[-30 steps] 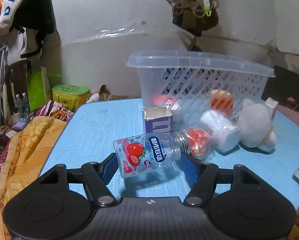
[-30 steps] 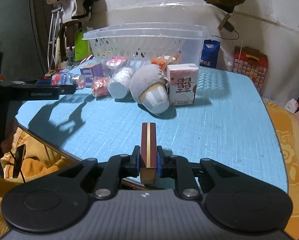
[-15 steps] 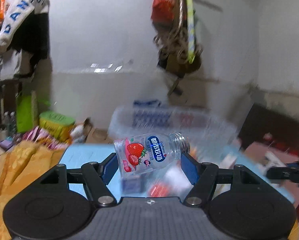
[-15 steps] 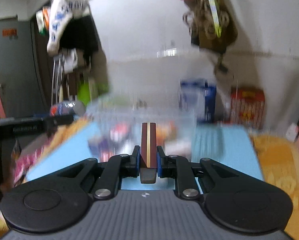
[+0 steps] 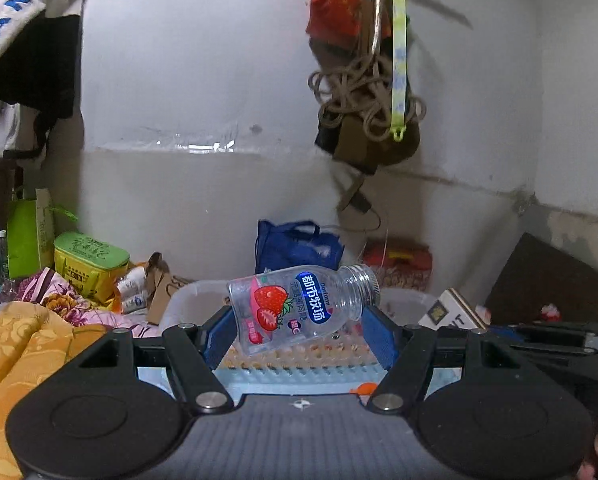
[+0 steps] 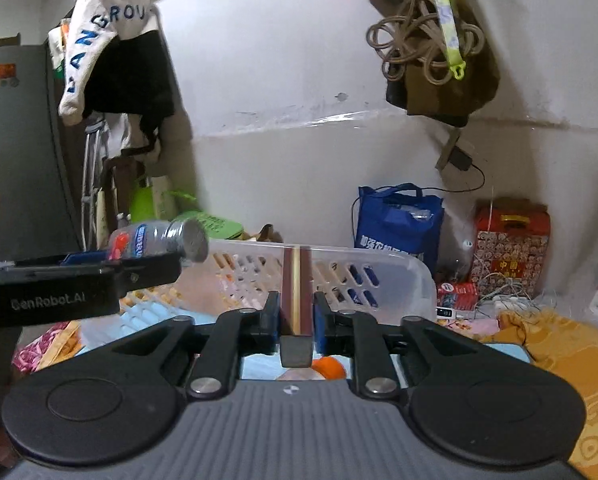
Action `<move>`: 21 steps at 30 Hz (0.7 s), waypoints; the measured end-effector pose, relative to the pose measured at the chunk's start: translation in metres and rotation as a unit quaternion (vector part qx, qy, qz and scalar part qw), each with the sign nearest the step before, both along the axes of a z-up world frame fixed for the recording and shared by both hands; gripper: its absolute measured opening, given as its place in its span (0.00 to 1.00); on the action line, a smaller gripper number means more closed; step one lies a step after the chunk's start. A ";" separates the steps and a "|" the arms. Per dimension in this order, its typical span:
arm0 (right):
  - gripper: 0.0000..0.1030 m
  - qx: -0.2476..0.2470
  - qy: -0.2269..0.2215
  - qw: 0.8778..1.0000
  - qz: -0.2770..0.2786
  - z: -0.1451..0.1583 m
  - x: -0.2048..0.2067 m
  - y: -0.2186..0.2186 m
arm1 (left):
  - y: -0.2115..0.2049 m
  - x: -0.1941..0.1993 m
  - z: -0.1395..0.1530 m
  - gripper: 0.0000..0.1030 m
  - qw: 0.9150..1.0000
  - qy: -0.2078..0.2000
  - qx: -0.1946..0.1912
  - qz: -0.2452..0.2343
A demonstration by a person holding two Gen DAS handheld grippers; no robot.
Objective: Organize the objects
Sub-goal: 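Carry the KENT box and strawberry bottle into the basket and open both tools, then move the right tool to the pink carton while the left tool approaches the blue-and-white carton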
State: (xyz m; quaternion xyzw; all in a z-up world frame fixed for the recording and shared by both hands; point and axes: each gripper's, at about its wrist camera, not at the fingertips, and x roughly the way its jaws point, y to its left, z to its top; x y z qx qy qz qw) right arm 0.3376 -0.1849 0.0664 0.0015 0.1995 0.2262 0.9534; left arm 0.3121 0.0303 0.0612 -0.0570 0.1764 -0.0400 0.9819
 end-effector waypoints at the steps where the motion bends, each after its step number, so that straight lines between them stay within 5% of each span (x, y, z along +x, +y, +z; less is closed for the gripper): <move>1: 0.73 0.006 -0.010 1.000 -0.009 -0.001 -0.004 -0.003 | 0.000 0.004 -0.004 0.71 1.000 0.005 0.006 0.010; 2: 0.95 0.012 -0.022 1.000 -0.013 0.001 -0.012 -0.007 | 0.001 0.003 -0.005 0.75 1.000 0.008 0.005 0.016; 3: 1.00 0.017 -0.043 0.999 -0.018 0.004 -0.022 -0.010 | 0.005 0.000 -0.006 0.84 1.000 0.008 -0.004 0.015; 6: 1.00 0.012 -0.074 0.997 -0.037 0.019 -0.048 -0.015 | 0.014 -0.016 0.001 1.00 1.000 -0.015 -0.006 0.015; 14: 1.00 0.089 -0.003 0.995 -0.032 0.005 -0.110 -0.041 | 0.020 -0.083 0.004 1.00 0.999 -0.031 -0.012 -0.006; 21: 1.00 0.000 -0.016 0.997 -0.076 -0.036 -0.136 -0.028 | 0.025 -0.128 -0.044 0.99 1.000 0.016 0.019 0.017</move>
